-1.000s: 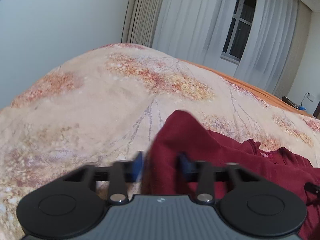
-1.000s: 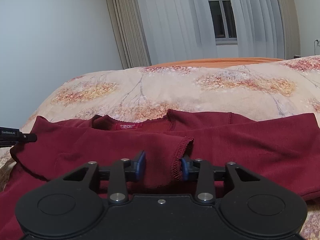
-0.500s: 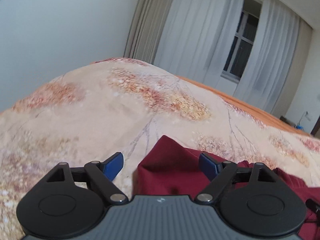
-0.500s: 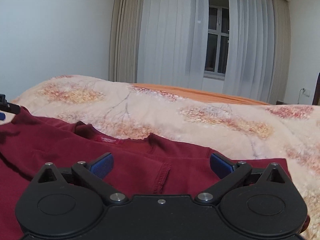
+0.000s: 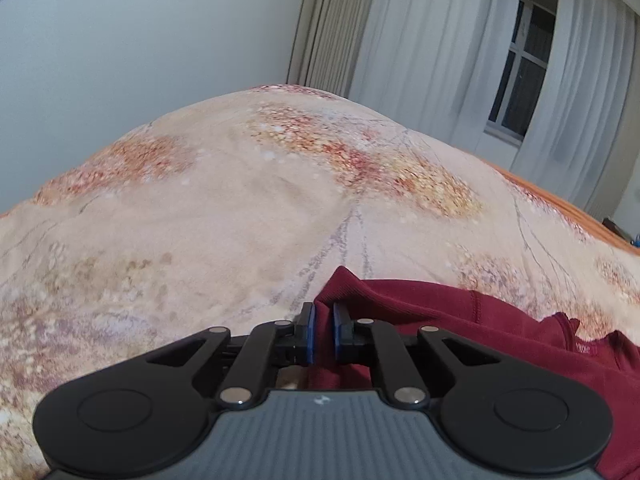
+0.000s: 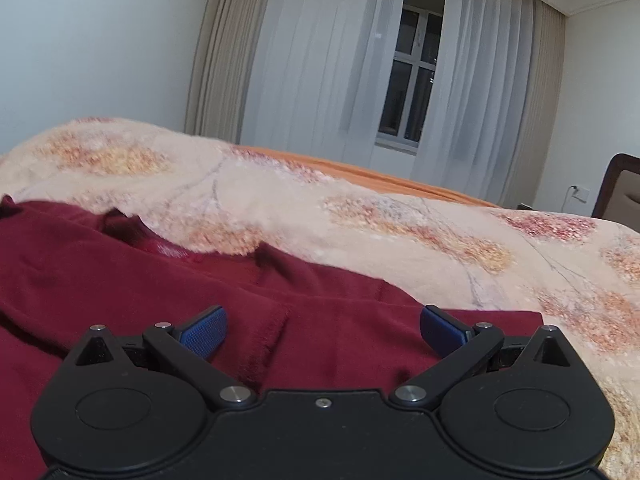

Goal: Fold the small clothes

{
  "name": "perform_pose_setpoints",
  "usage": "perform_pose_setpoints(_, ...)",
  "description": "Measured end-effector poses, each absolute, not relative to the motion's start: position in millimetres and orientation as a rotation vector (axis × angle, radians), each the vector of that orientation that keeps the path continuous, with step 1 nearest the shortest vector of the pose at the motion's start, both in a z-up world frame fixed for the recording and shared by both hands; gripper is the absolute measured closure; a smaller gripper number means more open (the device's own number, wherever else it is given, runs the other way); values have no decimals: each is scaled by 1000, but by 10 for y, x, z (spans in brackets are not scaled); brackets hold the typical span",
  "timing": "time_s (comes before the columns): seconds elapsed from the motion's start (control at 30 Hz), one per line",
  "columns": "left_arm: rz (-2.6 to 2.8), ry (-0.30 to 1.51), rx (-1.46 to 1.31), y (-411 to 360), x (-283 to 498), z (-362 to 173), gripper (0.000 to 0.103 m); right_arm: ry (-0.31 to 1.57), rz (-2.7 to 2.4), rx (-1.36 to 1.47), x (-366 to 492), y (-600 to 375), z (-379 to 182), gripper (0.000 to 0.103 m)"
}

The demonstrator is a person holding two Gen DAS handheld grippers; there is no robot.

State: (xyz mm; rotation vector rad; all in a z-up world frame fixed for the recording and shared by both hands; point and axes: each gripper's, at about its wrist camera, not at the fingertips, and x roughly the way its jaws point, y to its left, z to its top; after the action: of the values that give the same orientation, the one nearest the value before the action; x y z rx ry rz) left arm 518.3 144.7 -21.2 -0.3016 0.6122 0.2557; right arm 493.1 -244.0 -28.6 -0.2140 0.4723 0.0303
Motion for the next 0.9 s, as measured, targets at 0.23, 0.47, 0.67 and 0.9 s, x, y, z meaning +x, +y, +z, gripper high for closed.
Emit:
perform_pose_setpoints(0.23, 182, 624, -366, 1588, 5066, -129, 64, 478, 13, -193, 4902, -2518, -298, 1)
perform_pose_setpoints(0.47, 87, 573, -308, 1417, 4685, 20, 14, 514, 52, -179, 4715, -2514, -290, 1)
perform_pose_setpoints(0.67, 104, 615, -142, 1178, 4694, -35, 30, 503, 96, -195, 4476, -2477, -238, 1)
perform_pose_setpoints(0.9, 103, 631, -265, 1312, 4695, -66, 91, 509, 109, -170, 4351, -2543, -229, 1)
